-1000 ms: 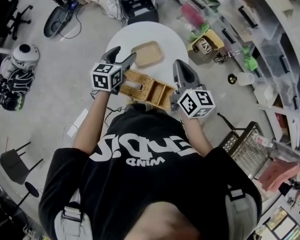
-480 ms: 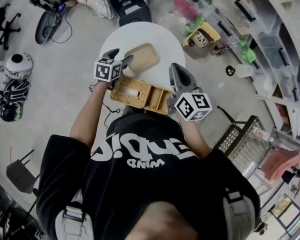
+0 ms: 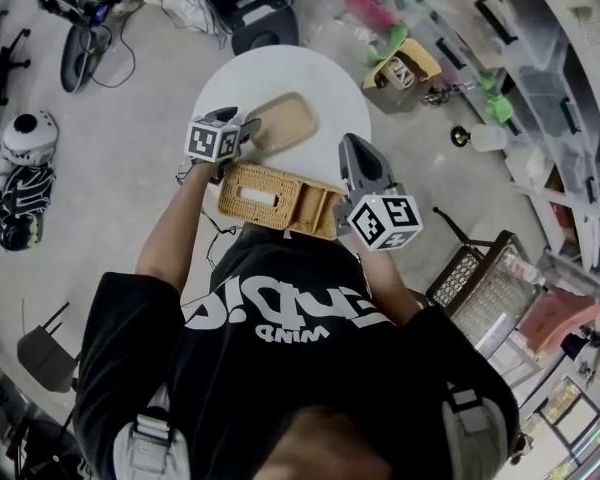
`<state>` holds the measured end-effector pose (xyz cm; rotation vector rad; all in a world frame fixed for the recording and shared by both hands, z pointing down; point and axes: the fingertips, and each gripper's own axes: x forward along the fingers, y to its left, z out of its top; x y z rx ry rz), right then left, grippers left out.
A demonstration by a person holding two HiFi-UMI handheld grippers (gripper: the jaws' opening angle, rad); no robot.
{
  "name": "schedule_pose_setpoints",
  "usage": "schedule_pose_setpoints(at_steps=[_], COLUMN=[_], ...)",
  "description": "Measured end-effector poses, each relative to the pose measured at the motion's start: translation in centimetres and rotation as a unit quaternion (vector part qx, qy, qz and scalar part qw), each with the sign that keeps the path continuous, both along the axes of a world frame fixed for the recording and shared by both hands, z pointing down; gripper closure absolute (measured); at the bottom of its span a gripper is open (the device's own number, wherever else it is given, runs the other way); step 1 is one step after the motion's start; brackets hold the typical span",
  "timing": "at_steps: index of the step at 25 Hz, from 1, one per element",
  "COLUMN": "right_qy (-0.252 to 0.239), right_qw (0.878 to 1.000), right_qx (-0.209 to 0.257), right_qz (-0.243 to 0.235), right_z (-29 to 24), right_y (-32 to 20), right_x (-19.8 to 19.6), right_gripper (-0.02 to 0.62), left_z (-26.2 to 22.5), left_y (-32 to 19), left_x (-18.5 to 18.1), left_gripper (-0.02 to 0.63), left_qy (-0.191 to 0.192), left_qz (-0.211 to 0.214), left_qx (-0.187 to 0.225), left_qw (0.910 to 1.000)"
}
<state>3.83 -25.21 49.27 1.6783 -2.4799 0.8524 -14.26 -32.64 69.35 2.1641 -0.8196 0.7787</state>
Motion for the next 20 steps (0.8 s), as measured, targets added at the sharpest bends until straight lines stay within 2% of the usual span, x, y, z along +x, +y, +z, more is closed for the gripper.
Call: schedule_pose_setpoints(at_steps=[3,9,15,20], right_qy=[0.005,0.002,0.000,-0.001], right_qw=[1.000,1.000,0.999,0.999], right_qx=[-0.006,-0.023,-0.031,-0.030], right_qz=[0.004,0.010,0.015,0.013], right_z=[0.5,1.8,2.3,2.3], right_y=[-0.1,-0.3,-0.5,-0.7], right_x=[0.4,0.7,1.1,1.0], right_gripper=[0.597,0.597,0.597,0.597], left_z=[0.1,2.0,2.4,1.8], left_y=[-0.4,-0.2,0.2,0.1], left_x=[0.4,0.3,0.7,0.4], left_gripper=[0.333,0.347,0.382,0.421], left_qy=[0.017,-0.002,0.020,0.006], left_qz=[0.011,0.040,0.034,0.035], left_qx=[-0.012,-0.022,-0.042,-0.026], left_qw=[0.9997,0.9990,0.9983,0.9990])
